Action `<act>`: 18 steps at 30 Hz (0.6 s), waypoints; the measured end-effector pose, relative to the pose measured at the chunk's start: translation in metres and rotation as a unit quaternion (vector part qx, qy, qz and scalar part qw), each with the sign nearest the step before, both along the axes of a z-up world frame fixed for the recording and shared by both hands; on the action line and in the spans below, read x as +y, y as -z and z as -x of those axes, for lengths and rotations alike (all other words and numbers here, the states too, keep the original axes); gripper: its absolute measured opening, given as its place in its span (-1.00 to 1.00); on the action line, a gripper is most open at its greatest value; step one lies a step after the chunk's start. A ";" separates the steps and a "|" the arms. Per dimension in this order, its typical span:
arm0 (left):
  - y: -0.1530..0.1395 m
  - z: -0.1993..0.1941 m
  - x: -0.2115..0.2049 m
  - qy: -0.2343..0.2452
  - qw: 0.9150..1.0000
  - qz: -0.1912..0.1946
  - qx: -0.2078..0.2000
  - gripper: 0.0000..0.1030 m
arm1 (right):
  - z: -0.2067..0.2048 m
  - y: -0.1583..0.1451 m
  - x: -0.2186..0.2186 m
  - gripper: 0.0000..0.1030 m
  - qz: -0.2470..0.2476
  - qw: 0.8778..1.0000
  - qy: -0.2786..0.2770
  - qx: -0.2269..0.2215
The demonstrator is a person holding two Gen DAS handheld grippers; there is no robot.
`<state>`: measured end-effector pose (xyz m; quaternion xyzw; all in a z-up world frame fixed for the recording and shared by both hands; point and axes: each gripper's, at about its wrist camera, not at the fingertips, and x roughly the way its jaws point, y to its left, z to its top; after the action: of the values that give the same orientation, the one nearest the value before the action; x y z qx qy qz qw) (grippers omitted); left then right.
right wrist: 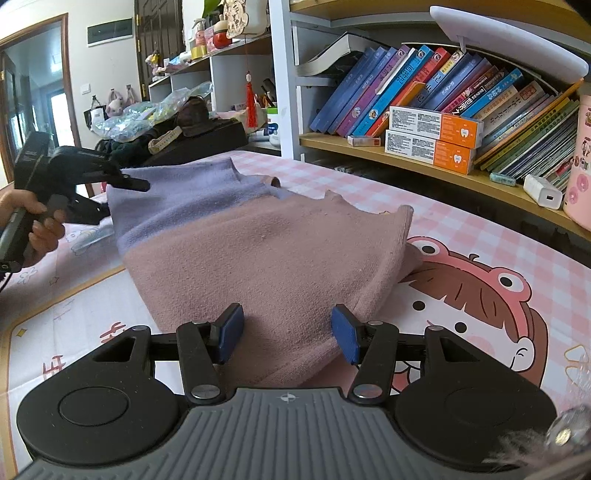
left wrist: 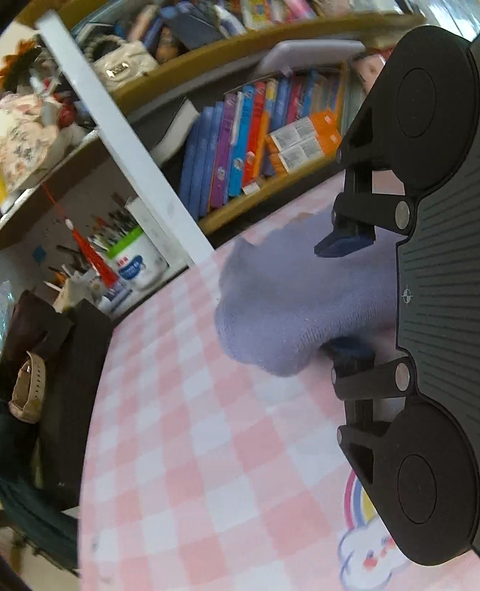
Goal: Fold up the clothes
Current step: 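Grasp the lavender corner with the left gripper and lift it, then fold the lavender half over the pink half with the left gripper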
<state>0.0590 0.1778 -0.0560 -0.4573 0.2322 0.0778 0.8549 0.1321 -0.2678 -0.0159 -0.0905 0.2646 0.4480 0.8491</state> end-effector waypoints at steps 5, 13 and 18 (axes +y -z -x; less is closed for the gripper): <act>0.003 -0.006 -0.001 -0.007 1.000 -0.011 -0.008 -0.13 | 0.000 0.000 0.000 -0.01 0.000 1.000 0.000 0.000; 0.008 -0.004 0.015 0.008 1.000 -0.008 -0.015 -0.70 | 0.003 0.000 0.005 0.00 -0.007 1.000 0.004 0.007; -0.006 0.013 0.038 -0.009 0.999 -0.037 -0.026 -0.71 | 0.022 -0.002 0.028 -0.01 -0.013 0.999 -0.040 0.010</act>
<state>0.0460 0.2155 -0.0499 -0.4294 0.2028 0.0824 0.8762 0.1106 -0.2396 -0.0137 -0.0851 0.2633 0.4856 0.8292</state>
